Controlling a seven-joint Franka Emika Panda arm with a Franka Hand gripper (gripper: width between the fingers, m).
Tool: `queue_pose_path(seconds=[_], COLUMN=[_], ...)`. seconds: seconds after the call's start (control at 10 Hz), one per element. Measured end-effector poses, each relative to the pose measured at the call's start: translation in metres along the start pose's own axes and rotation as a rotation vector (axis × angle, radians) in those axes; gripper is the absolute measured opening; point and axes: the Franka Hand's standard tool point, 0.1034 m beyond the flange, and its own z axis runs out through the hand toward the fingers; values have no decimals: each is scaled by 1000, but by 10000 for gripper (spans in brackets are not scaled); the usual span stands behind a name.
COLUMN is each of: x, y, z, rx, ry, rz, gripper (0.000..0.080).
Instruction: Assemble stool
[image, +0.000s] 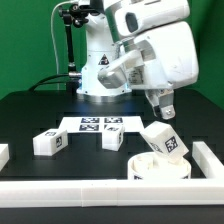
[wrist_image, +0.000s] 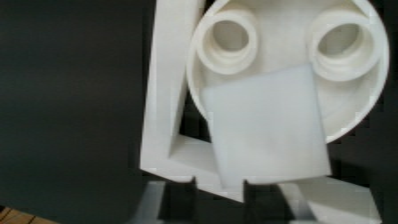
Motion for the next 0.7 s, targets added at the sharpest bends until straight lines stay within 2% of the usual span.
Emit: queue_pose_path(seconds=[0.1, 0.2, 0.3, 0.4, 0.5, 0.7], x=[1, 0, 0, -3, -4, -4], y=[0, 0, -1, -3, -7, -11], z=[1, 1, 2, 6, 8, 12], rx=[1, 2, 2, -3, -3, 4], ry=[1, 1, 2, 4, 5, 8], rz=[-1, -1, -22, -49, -54, -67], gripper=[273, 489, 489, 597, 638, 647])
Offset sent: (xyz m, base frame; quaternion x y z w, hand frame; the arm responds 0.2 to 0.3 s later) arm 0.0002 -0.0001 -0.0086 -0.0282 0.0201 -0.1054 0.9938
